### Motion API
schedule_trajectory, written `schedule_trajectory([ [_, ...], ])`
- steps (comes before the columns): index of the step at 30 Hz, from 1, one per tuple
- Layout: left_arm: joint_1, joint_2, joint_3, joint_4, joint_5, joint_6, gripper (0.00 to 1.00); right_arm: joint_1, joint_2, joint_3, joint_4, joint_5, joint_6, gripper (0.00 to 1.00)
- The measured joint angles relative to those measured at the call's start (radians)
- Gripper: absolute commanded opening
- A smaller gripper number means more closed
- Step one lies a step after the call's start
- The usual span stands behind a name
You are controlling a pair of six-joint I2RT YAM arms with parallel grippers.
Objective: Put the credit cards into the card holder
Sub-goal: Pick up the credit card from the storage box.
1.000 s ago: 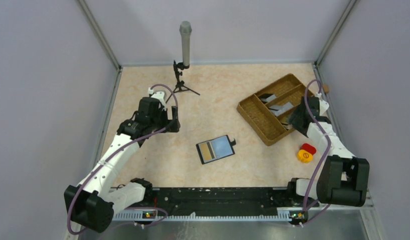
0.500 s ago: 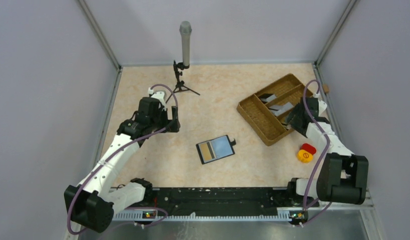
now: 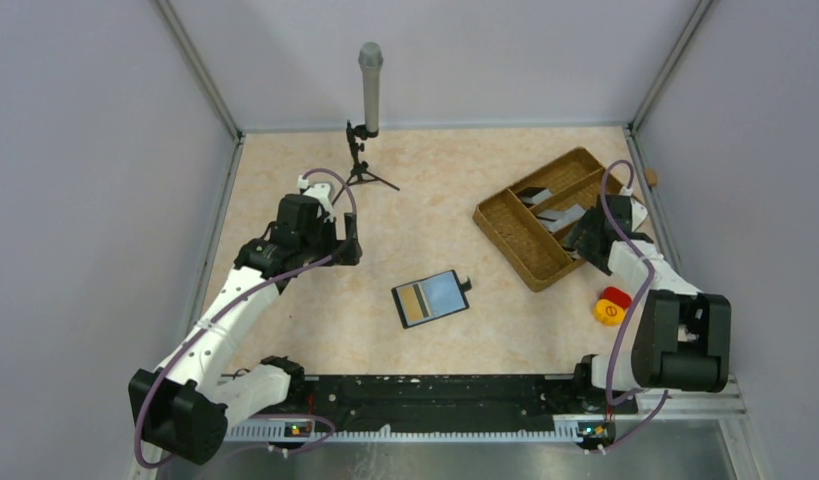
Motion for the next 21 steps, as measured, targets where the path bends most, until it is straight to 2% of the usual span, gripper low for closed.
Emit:
schedule_trajectory([
  [11, 0.000, 0.011, -0.001, 0.001, 0.026, 0.007, 0.99, 0.000, -0.080, -0.020, -0.043, 0.002, 0.000, 0.68],
  [21, 0.000, 0.013, -0.001, 0.001, 0.027, 0.008, 0.99, 0.000, -0.113, -0.027, -0.048, 0.000, 0.002, 0.52],
])
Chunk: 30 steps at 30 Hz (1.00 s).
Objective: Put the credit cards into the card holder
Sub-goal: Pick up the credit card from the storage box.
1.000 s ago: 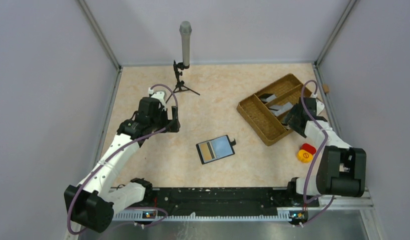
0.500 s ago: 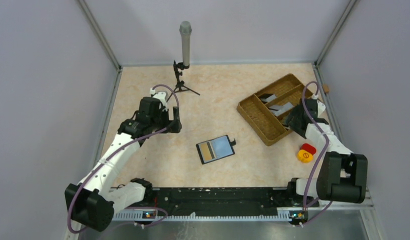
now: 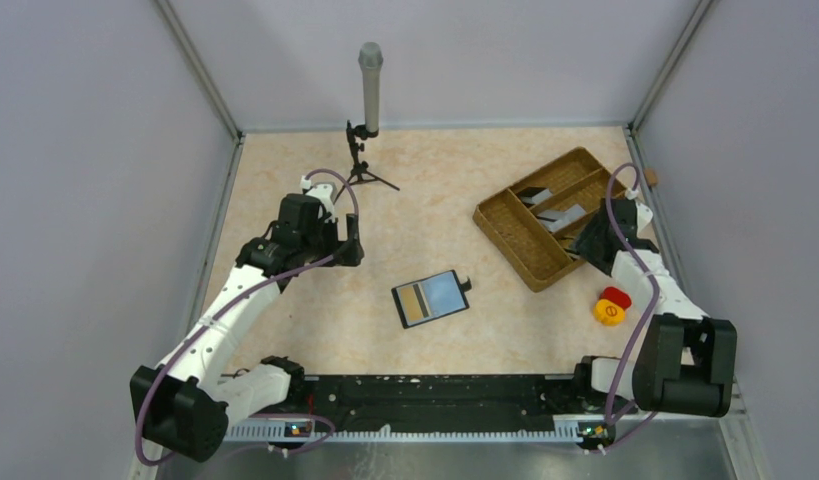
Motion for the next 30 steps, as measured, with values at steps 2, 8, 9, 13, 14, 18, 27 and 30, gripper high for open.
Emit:
schedule_trajectory([
  [2, 0.000, 0.000, 0.000, 0.000, 0.000, 0.001, 0.99, 0.000, -0.003, 0.000, 0.001, -0.002, 0.002, 0.50],
  [8, 0.000, 0.000, 0.000, 0.000, 0.000, 0.002, 0.99, 0.000, -0.016, 0.000, 0.002, -0.005, 0.005, 0.41],
  [9, 0.000, 0.000, 0.000, 0.000, 0.001, 0.002, 0.99, 0.000, -0.017, 0.000, 0.002, -0.006, 0.005, 0.40],
  [13, 0.000, 0.000, 0.000, 0.000, 0.003, 0.003, 0.99, 0.000, -0.021, -0.002, 0.007, -0.006, 0.005, 0.33],
  [14, 0.000, 0.000, 0.000, 0.000, 0.003, 0.003, 0.99, 0.000, -0.021, -0.002, 0.008, -0.006, 0.005, 0.30],
  [18, 0.000, 0.001, 0.000, 0.000, 0.003, 0.003, 0.99, 0.000, -0.023, -0.002, 0.012, -0.008, 0.004, 0.28],
  [27, 0.000, 0.013, 0.000, 0.000, 0.003, 0.007, 0.99, 0.000, -0.043, -0.002, 0.008, -0.004, 0.002, 0.24],
  [30, 0.000, 0.013, 0.000, 0.000, 0.003, 0.009, 0.99, 0.000, -0.050, -0.002, 0.005, -0.001, 0.000, 0.18],
])
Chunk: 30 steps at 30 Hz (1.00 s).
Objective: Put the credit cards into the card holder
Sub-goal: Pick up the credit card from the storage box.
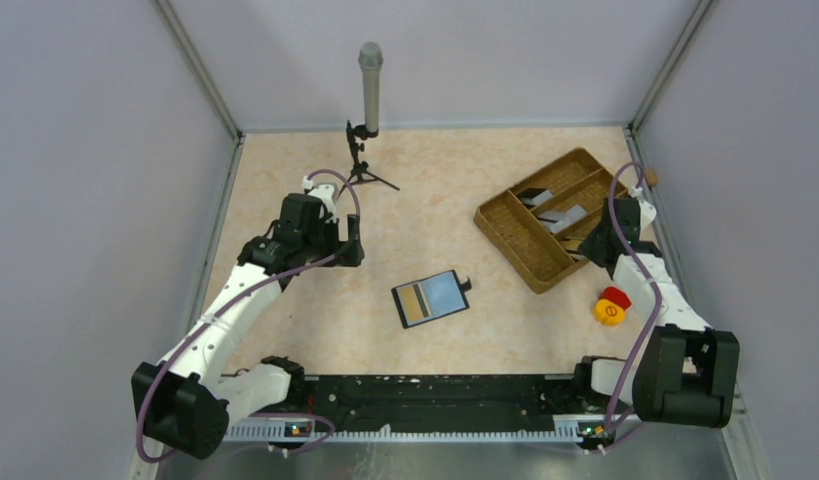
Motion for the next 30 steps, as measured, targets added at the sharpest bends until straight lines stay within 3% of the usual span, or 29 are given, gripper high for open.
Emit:
schedule_trajectory([
  [6, 0.000, 0.000, 0.000, 0.000, 0.000, 0.000, 0.99, 0.000, -0.002, 0.000, 0.009, -0.002, -0.002, 0.10],
  [12, 0.000, 0.000, 0.000, 0.000, 0.000, 0.000, 0.99, 0.000, -0.013, 0.000, 0.010, -0.002, -0.002, 0.08],
  [16, 0.000, 0.000, 0.000, 0.000, 0.000, 0.001, 0.99, 0.000, -0.018, 0.003, 0.010, -0.003, -0.002, 0.00],
  [30, 0.000, 0.000, 0.000, 0.000, 0.000, 0.006, 0.99, 0.000, -0.140, 0.003, 0.030, -0.062, -0.040, 0.00],
])
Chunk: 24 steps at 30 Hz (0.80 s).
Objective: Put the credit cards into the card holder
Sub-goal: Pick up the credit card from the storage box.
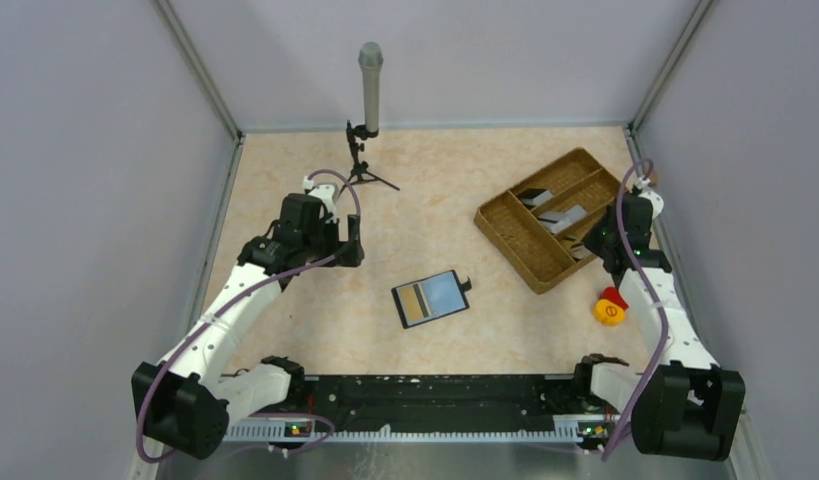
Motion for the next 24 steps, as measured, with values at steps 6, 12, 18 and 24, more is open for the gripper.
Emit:
schedule_trajectory([
  [6, 0.000, -0.003, 0.000, 0.002, 0.063, 0.016, 0.98, 0.000, -0.087, 0.000, 0.003, -0.179, -0.060, 0.00],
  [12, -0.008, -0.046, -0.015, 0.042, 0.238, 0.047, 0.96, 0.050, -0.200, 0.022, 0.016, -0.452, -0.120, 0.00],
  [18, -0.071, -0.071, -0.045, 0.116, 0.504, 0.077, 0.95, 0.207, -0.189, 0.052, 0.051, -0.739, -0.155, 0.00],
  [24, -0.153, -0.054, -0.055, 0.170, 0.707, 0.081, 0.95, 0.447, -0.109, 0.053, 0.066, -0.927, -0.174, 0.00],
])
